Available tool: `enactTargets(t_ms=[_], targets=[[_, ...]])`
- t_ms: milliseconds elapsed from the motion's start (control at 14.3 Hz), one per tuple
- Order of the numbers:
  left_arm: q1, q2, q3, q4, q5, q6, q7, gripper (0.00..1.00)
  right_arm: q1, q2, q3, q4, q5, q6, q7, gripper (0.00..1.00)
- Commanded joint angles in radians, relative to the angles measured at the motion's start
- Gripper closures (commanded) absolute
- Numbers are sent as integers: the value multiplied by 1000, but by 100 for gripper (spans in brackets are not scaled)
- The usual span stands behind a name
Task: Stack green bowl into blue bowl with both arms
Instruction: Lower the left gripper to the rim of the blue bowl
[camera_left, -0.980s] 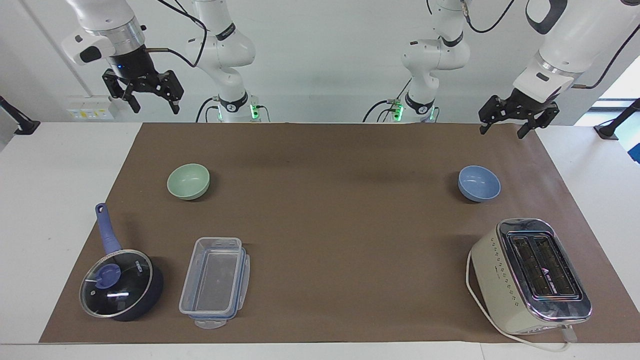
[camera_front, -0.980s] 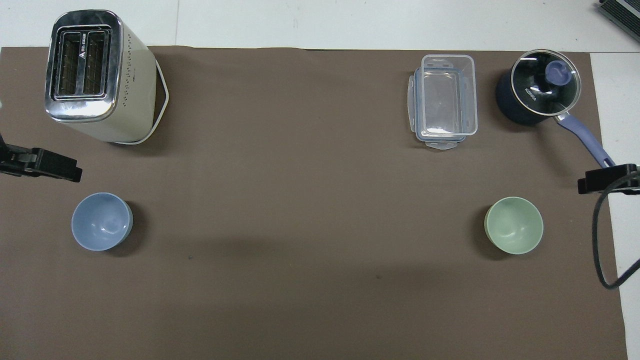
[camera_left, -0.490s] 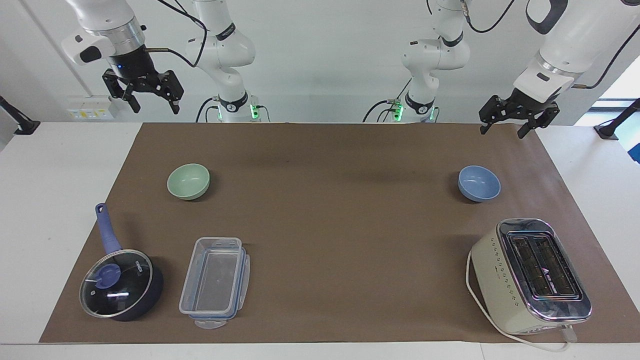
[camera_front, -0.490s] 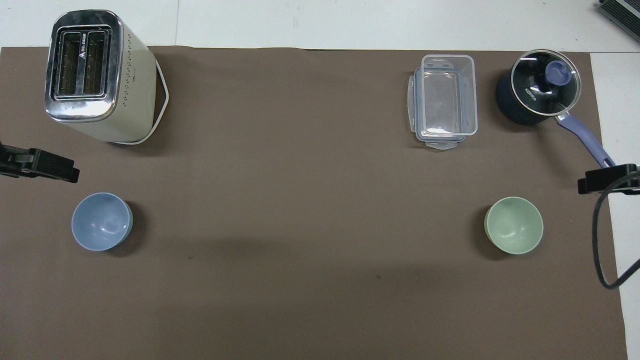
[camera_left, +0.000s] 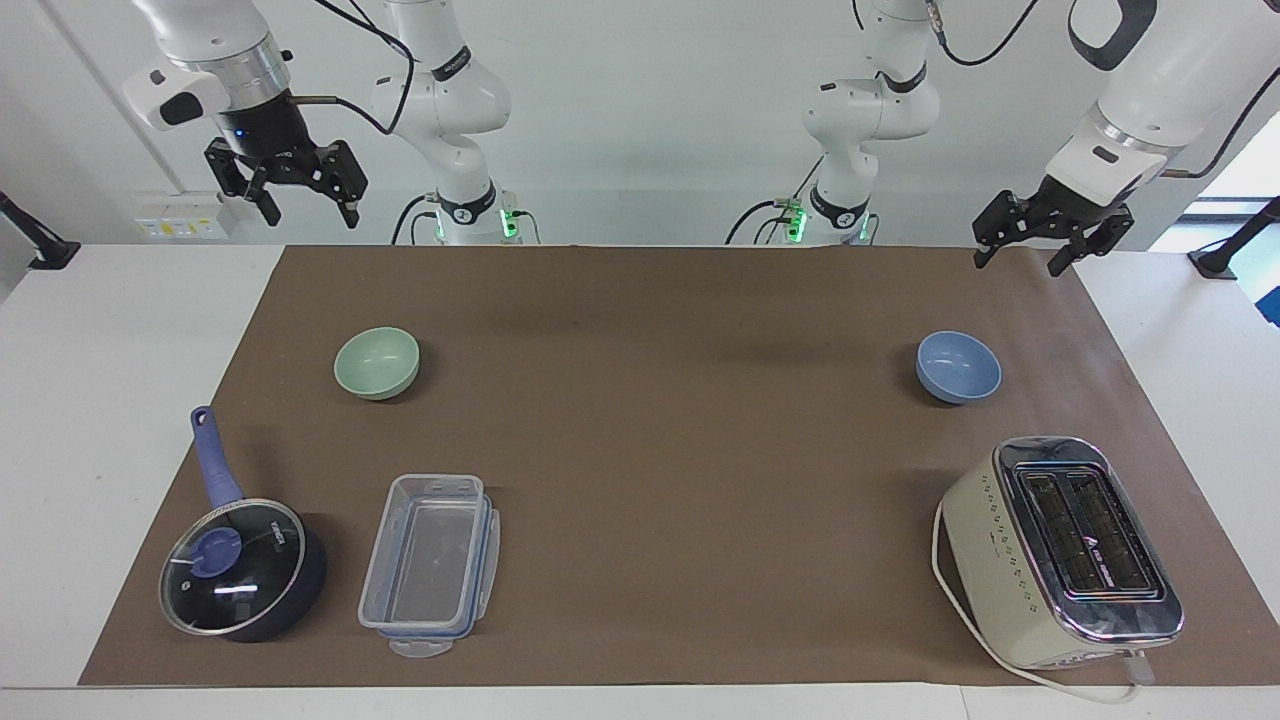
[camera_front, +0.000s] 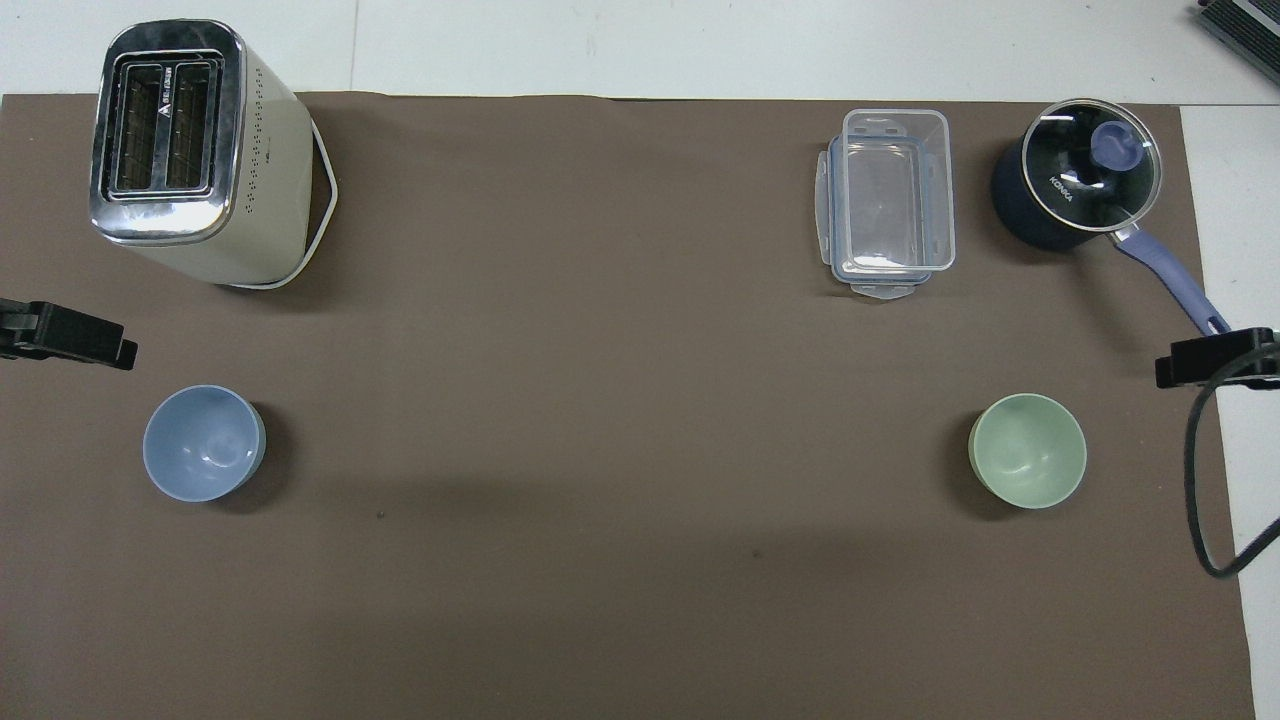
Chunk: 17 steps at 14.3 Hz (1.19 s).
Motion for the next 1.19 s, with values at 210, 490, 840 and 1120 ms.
enactTargets(t_ms=[210,490,840,1120], targets=[[55,-61,-3,-117,-44,62,85,0,-11,-12,5,-8,8,0,-24,0],[103,-76,-3,-172,-92,88,135,0,-11,-12,5,-8,8,0,-24,0],[209,-78,-3,-253,-133,158,258,0,-11,-13,5,-8,8,0,-24,0],[253,-76,-3,-322,-156,235,316,0,-11,-12,5,-6,8,0,-24,0]])
